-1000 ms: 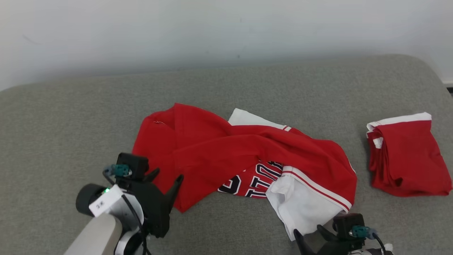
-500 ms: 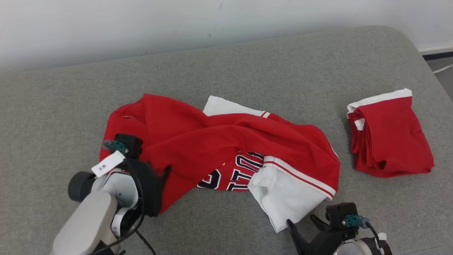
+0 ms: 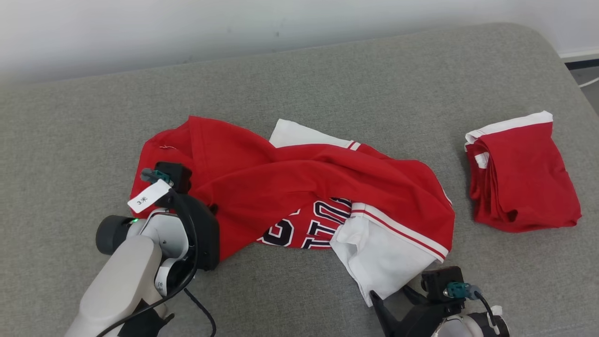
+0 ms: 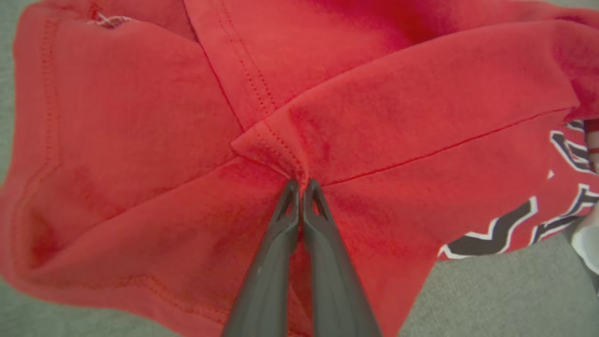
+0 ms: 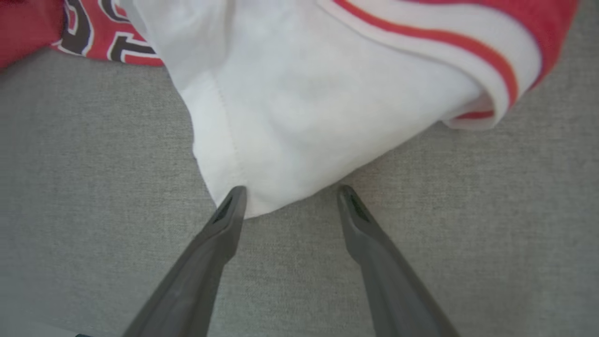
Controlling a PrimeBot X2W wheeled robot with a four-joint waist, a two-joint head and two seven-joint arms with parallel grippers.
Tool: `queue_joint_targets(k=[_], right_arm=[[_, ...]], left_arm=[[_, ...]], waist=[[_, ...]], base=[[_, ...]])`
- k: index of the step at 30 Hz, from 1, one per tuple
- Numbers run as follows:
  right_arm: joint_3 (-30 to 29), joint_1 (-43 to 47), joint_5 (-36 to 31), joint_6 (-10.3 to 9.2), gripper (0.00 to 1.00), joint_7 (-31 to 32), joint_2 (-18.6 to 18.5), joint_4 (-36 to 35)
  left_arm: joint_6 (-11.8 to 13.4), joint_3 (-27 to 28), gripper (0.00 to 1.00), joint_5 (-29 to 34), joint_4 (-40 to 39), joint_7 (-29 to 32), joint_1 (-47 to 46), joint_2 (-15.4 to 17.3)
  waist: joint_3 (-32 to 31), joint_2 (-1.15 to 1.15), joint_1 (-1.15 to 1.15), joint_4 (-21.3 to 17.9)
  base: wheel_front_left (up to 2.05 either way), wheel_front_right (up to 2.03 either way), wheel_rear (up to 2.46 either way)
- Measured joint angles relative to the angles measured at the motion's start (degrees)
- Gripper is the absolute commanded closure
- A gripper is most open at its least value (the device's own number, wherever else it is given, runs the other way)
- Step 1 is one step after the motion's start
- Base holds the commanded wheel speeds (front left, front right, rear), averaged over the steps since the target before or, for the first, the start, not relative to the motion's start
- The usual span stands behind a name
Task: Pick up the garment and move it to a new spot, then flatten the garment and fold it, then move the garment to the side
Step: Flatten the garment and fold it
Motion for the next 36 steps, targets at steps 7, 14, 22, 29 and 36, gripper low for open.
queue_joint_targets(k=[7,14,22,29,36], right_arm=[[1.41,-1.76,1.22,-0.03,0.54,0.83,0.19,0.83],[2.32,-2.92,1.93,-0.08,1.0,1.0,0.3,2.03],[-2.48,-3.06,3.12,-0.58,1.0,-1.35,0.43,-0.96],[-7.22,-5.24,4.12,-1.01,1.0,-5.35,-0.41,-8.14],[-9.21,-5.28,6.49,-0.94,1.0,-7.79,-0.34,-14.24]], left_arm=[[-1.02,-0.31,1.0,-0.01,2.15,-1.0,-1.12,-0.74],[-1.53,-0.4,1.0,-0.01,3.75,-2.11,-1.8,-1.21],[1.21,3.93,1.0,-0.97,3.76,-9.06,-3.72,-2.54],[2.16,5.78,1.0,-1.2,3.28,-14.45,-3.77,-2.7],[2.01,8.43,1.0,-4.23,-0.71,-20.72,-3.53,-4.14]], waist=[[-0.14,0.0,0.0,1.23],[0.12,0.0,0.0,1.68],[-0.45,0.0,0.0,1.85],[-2.36,0.0,0.0,2.12],[-4.78,-0.01,0.0,2.5]], base=[[0.0,0.0,0.0],[0.0,0.0,0.0],[0.0,0.0,0.0],[0.0,0.0,0.0],[0.0,0.0,0.0]])
